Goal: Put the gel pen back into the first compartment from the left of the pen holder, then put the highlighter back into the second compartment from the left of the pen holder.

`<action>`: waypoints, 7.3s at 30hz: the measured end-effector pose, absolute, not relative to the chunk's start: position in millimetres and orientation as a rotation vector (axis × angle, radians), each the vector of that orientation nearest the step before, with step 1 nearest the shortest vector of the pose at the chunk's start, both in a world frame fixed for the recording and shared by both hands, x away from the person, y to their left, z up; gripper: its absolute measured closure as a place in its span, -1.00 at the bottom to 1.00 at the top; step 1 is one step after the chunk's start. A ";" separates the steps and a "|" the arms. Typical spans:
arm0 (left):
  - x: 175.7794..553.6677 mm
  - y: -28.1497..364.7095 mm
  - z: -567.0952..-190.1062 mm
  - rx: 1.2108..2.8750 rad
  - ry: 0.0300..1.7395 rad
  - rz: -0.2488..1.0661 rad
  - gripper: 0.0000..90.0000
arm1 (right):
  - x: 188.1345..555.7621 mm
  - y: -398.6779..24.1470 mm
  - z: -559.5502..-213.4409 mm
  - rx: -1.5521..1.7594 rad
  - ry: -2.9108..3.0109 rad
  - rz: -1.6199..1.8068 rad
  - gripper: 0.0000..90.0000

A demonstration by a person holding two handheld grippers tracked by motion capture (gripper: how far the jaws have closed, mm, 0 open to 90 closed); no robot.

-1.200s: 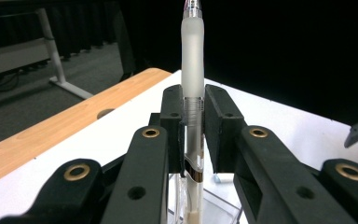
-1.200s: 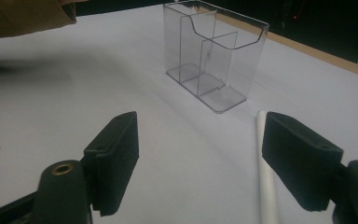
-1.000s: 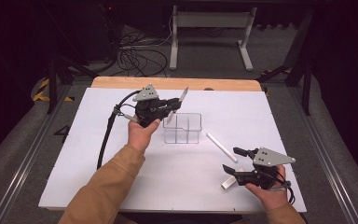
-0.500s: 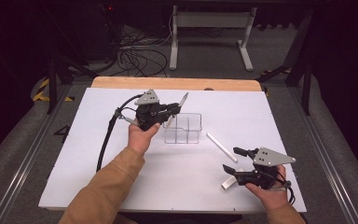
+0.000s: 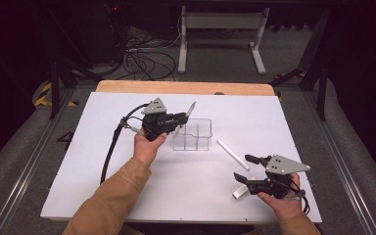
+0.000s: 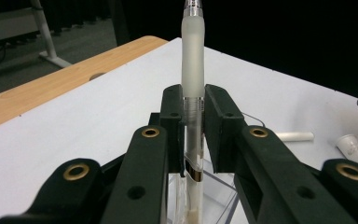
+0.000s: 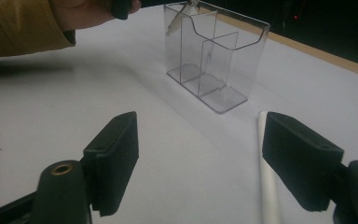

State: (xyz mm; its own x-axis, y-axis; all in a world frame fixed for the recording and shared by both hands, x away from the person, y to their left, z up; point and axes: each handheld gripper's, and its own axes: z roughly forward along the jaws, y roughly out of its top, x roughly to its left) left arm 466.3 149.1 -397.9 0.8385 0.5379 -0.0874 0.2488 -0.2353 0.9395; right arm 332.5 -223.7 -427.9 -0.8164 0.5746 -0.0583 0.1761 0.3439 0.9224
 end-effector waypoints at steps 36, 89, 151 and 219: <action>411.5 186.9 -374.5 1.827 0.570 0.415 -0.40 | 332.5 -224.2 -426.2 0.669 2.220 1.470 -0.40; 339.6 250.0 -412.6 1.841 0.663 0.491 -0.68 | 338.8 -216.6 -415.5 0.737 2.178 1.421 -0.47; 335.0 260.1 -420.8 1.864 0.690 0.519 -0.67 | 405.8 -194.5 -393.9 0.830 2.332 1.170 -0.21; 333.5 259.7 -422.0 1.860 0.704 0.548 -0.66 | 466.4 -156.0 -423.7 1.057 2.638 0.640 0.31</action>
